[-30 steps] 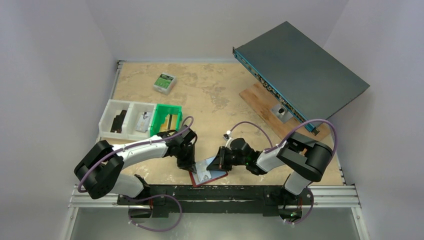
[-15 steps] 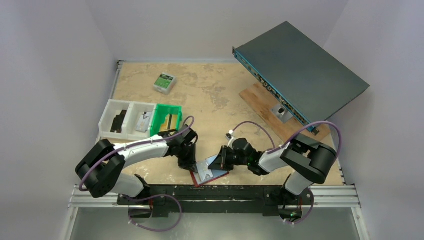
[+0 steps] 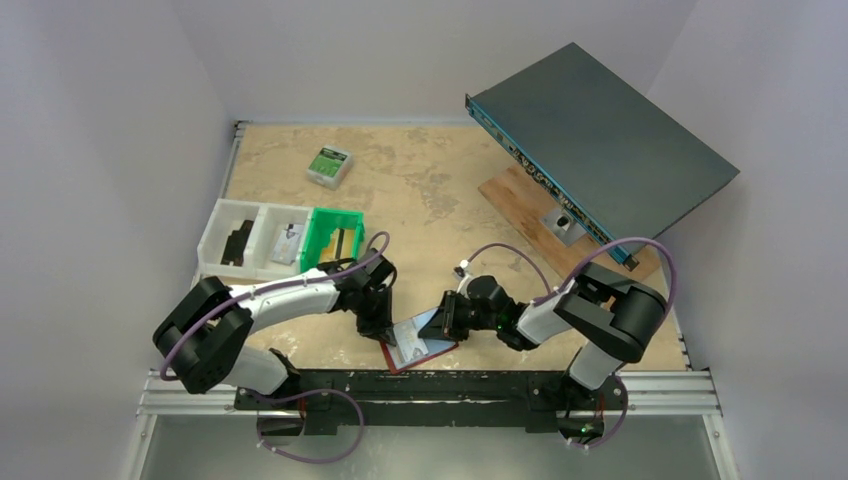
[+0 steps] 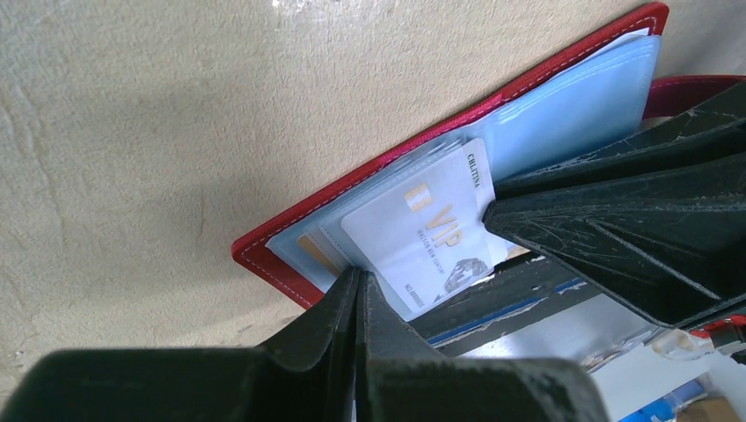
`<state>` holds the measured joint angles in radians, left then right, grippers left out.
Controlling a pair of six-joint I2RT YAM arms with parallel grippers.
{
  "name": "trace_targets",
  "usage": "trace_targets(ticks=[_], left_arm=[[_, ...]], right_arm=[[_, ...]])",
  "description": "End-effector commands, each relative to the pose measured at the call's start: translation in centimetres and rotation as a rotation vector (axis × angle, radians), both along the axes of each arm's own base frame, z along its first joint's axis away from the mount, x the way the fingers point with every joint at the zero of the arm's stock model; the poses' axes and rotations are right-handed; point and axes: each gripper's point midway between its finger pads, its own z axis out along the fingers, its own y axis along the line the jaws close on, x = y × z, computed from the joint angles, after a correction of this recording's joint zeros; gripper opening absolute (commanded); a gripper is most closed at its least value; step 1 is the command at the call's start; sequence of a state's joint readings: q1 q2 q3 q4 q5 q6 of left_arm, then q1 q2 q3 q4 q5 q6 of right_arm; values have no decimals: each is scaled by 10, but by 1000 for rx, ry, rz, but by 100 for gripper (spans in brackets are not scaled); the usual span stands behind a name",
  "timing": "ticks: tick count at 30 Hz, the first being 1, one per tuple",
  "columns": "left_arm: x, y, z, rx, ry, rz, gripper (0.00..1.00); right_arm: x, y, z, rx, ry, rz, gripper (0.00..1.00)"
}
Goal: Take the credit cards out of the card holder
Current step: Remove the credit card from the card holder.
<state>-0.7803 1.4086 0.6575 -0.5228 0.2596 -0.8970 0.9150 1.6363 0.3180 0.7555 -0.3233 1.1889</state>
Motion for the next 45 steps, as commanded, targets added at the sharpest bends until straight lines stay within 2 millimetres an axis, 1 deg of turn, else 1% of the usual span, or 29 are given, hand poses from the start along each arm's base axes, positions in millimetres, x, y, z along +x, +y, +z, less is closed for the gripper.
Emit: trace_targets(ticks=[1,6,12,18,22,23,25,27,29,31,34,37,42,43,45], left_arm=[[-5,36,-29,185,-9,-18,0],[-3,35,-28,184,-9,-22,0],[-4,38,-29,198,-8,-21,0],[-5,41,-29,209,-11,-24,0],[-4,41,-29,209,-11,-23,0],[-4,40,-29,207,-10,-23,0],[-3,39,-29,201,-11,-24,0],[-3,38,-29,200,-11,-24,0],[-3,37,-28,198,-12,-25,0],[-3,37,-28,196,-12,-26,0],[-2,37,-28,195,-13,-26,0],[-2,37,-28,193,-14,-26,0],[-3,37,-28,193,-12,-27,0],[-2,37,-27,193,-13,-27,0],[-3,37,-27,193,-12,-27,0]], right_arm=[[-2,1,-1,30,3,19,13],[-5,4,-2,50,24,30,14],[-4,-1,-5,34,25,5,0],[7,-17,-6,-21,-4,-51,0],[11,-22,-4,-29,-19,-62,0],[10,-21,-3,-24,-21,-52,1],[8,-16,-1,-7,-21,-20,7],[6,-12,-1,15,-16,-3,16],[4,-10,-3,30,-3,12,22],[2,-7,-5,43,8,24,26],[0,-6,-6,58,22,29,26],[0,-5,-7,66,26,31,23],[-1,-8,-8,51,29,23,2],[0,-10,-8,38,24,17,0],[2,-14,-9,15,11,3,0]])
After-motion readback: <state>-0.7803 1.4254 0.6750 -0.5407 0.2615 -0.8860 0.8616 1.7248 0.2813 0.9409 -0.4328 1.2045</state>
